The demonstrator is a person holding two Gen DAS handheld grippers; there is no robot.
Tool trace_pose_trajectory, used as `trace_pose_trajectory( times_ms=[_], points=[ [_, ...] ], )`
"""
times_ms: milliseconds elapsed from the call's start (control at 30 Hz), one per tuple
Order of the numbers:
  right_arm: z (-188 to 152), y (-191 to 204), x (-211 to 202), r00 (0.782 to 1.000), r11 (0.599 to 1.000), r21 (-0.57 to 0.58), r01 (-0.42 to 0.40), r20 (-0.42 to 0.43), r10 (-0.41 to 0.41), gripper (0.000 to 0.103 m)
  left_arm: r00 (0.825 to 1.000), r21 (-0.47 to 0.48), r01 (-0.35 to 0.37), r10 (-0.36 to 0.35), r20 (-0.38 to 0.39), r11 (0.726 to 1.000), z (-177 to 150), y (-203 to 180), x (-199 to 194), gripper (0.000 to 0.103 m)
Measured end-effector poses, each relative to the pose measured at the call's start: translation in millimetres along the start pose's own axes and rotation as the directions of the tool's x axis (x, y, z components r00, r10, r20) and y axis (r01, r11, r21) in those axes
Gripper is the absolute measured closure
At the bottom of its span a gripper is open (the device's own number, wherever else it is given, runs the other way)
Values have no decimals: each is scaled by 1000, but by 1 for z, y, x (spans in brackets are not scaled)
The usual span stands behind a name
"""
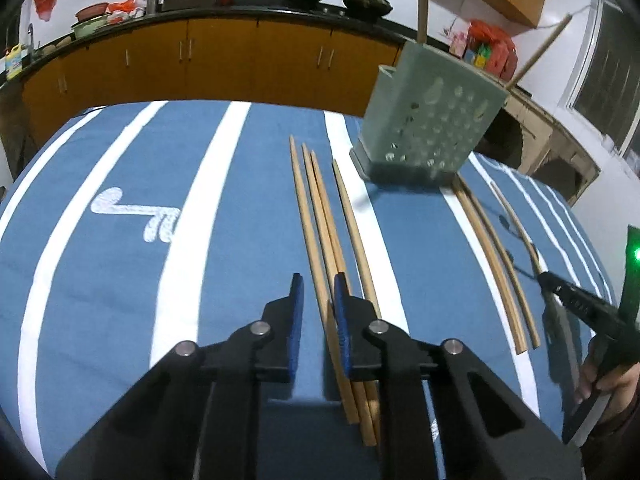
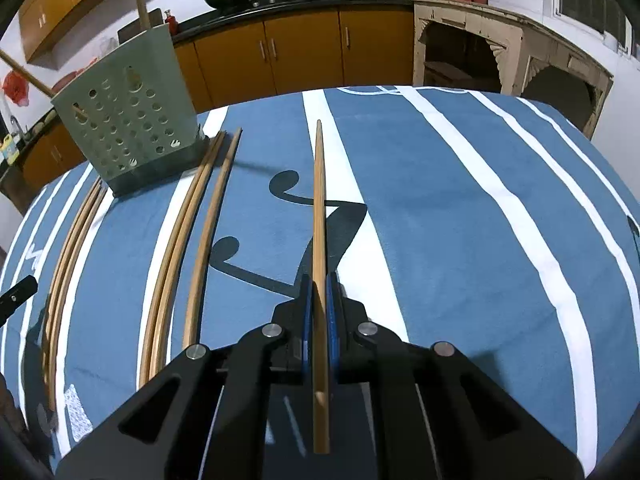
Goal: Organize utensils
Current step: 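Open the left tool and withdraw from the holder, then grasp another wooden chopstick with the left tool and lift it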
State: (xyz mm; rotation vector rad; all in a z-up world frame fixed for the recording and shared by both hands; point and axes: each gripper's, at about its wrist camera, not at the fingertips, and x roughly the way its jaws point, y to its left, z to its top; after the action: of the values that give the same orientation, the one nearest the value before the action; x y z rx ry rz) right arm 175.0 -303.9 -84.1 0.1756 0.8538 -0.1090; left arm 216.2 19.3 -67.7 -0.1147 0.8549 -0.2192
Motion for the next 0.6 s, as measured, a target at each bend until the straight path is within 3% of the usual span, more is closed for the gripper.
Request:
trace_pose_trajectory(
  times_ms=[267, 600],
  points=[
    [2, 1, 3, 1000, 1000, 3, -5, 1, 5, 95, 999, 38, -25, 27, -31, 999, -2, -9, 11, 90],
    [1, 2, 2, 1000, 1000, -11, 4, 6, -4, 95, 996, 15, -73, 74, -43, 997, -2, -4, 18, 93]
  ],
)
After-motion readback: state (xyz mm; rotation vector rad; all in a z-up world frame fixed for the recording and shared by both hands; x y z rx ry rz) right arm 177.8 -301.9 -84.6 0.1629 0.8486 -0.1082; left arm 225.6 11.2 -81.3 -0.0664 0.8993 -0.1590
